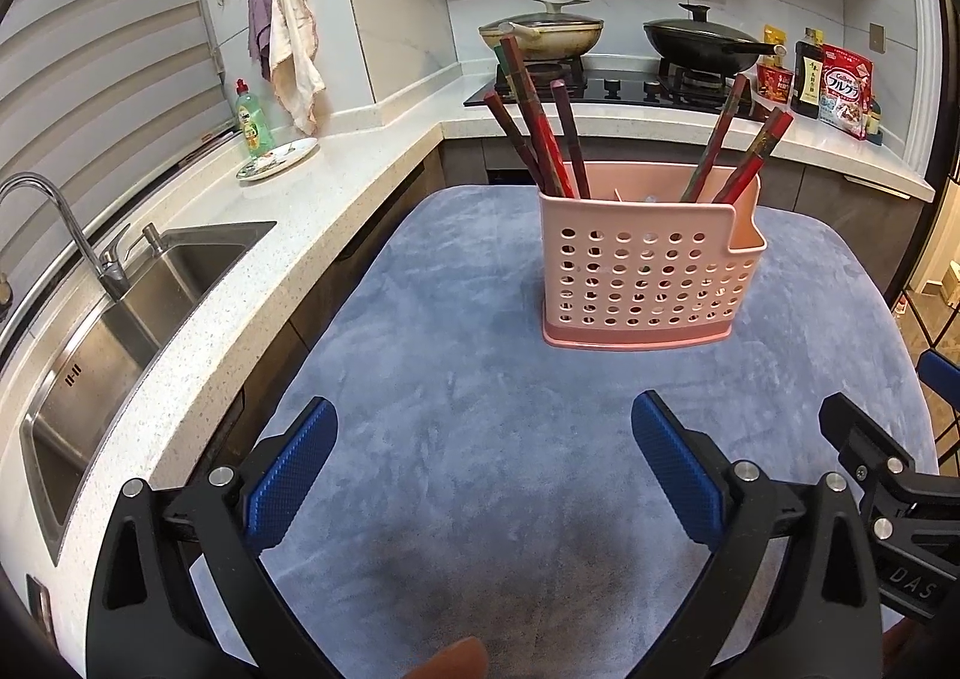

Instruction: Organize utensils

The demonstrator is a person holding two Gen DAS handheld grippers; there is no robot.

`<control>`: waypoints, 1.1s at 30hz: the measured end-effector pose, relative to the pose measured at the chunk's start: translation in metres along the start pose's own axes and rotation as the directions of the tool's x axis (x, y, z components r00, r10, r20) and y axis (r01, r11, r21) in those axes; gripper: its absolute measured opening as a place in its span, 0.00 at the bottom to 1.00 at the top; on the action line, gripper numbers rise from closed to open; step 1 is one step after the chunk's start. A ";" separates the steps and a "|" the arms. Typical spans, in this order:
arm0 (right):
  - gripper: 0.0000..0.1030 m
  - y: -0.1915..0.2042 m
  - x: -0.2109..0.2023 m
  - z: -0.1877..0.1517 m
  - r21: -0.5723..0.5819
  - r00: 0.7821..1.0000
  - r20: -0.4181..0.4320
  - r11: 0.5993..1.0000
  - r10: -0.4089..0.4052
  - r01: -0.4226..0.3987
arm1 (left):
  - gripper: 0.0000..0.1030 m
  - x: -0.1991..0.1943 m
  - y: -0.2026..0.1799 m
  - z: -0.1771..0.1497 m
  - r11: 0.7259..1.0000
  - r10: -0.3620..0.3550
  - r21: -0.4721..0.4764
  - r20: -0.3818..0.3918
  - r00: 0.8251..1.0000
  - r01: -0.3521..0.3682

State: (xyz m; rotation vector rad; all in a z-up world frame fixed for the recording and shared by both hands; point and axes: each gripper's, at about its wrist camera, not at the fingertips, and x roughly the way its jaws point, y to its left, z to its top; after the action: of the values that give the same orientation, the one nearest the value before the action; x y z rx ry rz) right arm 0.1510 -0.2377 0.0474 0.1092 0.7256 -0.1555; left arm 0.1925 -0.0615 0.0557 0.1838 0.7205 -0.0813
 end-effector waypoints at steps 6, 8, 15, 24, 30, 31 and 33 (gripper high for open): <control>0.93 0.000 0.000 0.000 0.003 1.000 -0.001 1.000 -0.002 0.002 | 0.92 0.001 -0.002 0.000 1.000 0.003 0.004 -0.003 1.000 -0.003; 0.93 0.000 0.000 0.000 0.002 1.000 -0.002 1.000 -0.001 0.001 | 0.92 0.000 -0.002 0.000 1.000 0.001 0.004 -0.003 1.000 -0.001; 0.93 -0.001 0.002 -0.001 0.001 1.000 -0.008 1.000 0.001 -0.001 | 0.92 0.002 -0.002 -0.001 1.000 0.003 0.003 -0.008 1.000 -0.003; 0.93 -0.001 0.004 -0.003 0.008 1.000 -0.016 1.000 -0.003 0.003 | 0.92 0.006 -0.008 -0.003 1.000 -0.005 0.017 -0.026 1.000 0.005; 0.93 -0.001 0.008 -0.003 0.012 1.000 -0.024 1.000 -0.003 0.003 | 0.92 0.007 -0.007 -0.002 1.000 -0.004 0.007 -0.027 1.000 0.005; 0.93 -0.001 0.008 -0.003 0.012 1.000 -0.025 1.000 -0.003 0.003 | 0.91 0.008 -0.007 -0.001 1.000 -0.004 0.006 -0.027 1.000 0.004; 0.93 -0.001 0.009 -0.003 0.012 1.000 -0.027 1.000 -0.002 0.003 | 0.91 0.008 -0.006 -0.001 1.000 -0.004 0.003 -0.030 1.000 0.004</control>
State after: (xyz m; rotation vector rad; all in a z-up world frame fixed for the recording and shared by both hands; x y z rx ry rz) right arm 0.1555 -0.2392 0.0394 0.1222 0.7517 -0.1611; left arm 0.1970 -0.0676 0.0486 0.1869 0.7509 -0.0833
